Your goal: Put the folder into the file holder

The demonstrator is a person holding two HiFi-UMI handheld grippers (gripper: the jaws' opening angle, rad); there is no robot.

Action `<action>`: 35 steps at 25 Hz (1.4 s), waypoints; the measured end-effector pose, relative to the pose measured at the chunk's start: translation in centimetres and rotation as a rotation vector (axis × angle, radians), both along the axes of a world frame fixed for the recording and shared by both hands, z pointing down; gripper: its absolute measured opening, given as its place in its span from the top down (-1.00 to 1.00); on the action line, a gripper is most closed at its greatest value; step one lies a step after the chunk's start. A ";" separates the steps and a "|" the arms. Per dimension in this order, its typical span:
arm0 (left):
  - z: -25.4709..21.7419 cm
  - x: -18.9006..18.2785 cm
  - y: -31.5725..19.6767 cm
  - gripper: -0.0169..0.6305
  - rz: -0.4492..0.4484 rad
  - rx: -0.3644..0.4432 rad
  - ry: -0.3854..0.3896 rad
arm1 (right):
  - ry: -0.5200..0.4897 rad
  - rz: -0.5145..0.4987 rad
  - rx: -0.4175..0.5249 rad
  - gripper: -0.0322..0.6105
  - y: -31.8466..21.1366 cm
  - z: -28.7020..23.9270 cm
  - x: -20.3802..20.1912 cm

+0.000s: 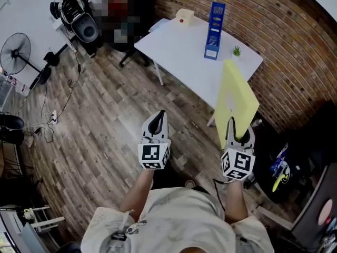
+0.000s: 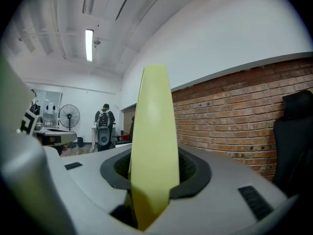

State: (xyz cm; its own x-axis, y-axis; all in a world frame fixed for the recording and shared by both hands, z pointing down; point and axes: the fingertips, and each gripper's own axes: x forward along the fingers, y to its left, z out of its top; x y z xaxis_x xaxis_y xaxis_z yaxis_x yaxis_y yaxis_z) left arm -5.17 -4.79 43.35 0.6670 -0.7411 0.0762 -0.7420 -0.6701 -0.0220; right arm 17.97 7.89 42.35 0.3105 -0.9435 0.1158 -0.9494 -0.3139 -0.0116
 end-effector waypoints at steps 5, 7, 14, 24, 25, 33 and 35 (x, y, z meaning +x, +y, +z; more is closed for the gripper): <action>-0.4 0.4 -6.7 0.89 0.051 0.015 0.008 | 0.010 0.072 0.012 0.38 -4.4 -1.3 -0.4; -0.5 0.0 -9.1 0.89 0.062 0.009 0.012 | 0.018 0.093 0.012 0.38 -6.2 -1.8 -0.9; -0.7 0.0 -15.5 0.89 0.122 -0.022 0.036 | 0.043 0.150 0.000 0.38 -10.9 -3.2 -2.6; -0.5 0.5 -20.8 0.89 0.201 -0.014 0.040 | 0.047 0.231 0.007 0.38 -15.0 -2.8 -3.5; -0.5 0.5 -21.2 0.89 0.210 -0.010 0.041 | 0.049 0.237 0.011 0.38 -15.3 -2.8 -3.6; -0.4 1.4 -23.8 0.89 0.253 -0.001 0.046 | 0.075 0.273 0.064 0.38 -17.8 -4.5 -3.3; -0.3 1.8 -24.1 0.89 0.262 -0.002 0.047 | 0.088 0.278 0.084 0.38 -18.3 -5.4 -3.0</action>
State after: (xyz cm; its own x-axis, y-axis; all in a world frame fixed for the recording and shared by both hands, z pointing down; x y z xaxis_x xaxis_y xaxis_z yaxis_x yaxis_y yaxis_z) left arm -3.35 -28.92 43.02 0.8390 -0.5425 0.0422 -0.5433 -0.8395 0.0101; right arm 14.99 -10.41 36.99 0.5639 -0.8258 0.0023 -0.8255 -0.5636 0.0299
